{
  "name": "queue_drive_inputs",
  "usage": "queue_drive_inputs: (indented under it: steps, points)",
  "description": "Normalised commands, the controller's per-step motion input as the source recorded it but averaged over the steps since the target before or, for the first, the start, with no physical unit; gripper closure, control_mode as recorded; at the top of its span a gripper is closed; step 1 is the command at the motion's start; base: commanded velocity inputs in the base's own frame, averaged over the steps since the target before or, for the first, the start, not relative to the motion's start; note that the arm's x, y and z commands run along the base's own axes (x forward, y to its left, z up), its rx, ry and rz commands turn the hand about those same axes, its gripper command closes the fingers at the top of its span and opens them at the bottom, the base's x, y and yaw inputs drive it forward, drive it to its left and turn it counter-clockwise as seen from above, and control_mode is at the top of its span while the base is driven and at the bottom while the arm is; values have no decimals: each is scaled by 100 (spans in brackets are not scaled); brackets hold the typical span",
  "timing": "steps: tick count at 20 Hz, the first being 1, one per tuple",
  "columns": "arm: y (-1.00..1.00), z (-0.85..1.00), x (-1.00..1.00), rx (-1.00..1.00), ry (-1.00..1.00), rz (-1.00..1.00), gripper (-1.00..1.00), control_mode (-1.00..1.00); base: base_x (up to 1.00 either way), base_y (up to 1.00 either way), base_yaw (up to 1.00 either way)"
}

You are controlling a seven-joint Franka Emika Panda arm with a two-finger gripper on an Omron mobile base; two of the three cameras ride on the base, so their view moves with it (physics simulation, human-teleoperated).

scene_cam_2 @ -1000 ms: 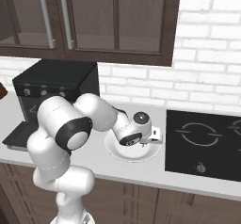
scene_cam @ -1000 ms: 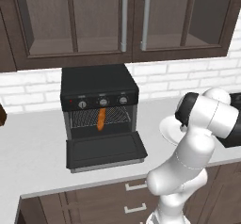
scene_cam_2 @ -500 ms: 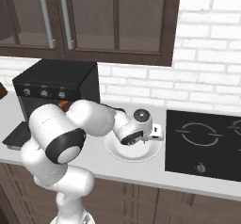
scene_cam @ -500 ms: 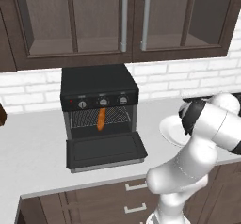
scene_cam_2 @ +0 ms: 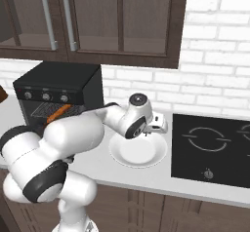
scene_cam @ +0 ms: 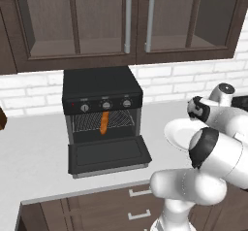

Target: Pick up the kebab skewer and baguette bread, and place them inside the toaster oven. Close the toaster oven door and start by setting the timer.

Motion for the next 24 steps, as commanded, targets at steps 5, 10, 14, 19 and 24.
queue_drive_inputs:
  steps: [5, 10, 14, 19, 24]
  points:
    - [38, 61, -33, 0, 0, -8, 100, -100, 0, 0, 0]
    - [55, 56, -42, 0, 0, -10, 100, -100, 0, 0, 0]
    - [56, 52, -38, 0, 0, -12, 100, -100, 0, 0, 0]
    - [74, 34, -41, 0, 0, -13, 100, -100, 0, 0, 0]
    - [71, 19, -53, 0, 0, -13, 100, -100, 0, 0, 0]
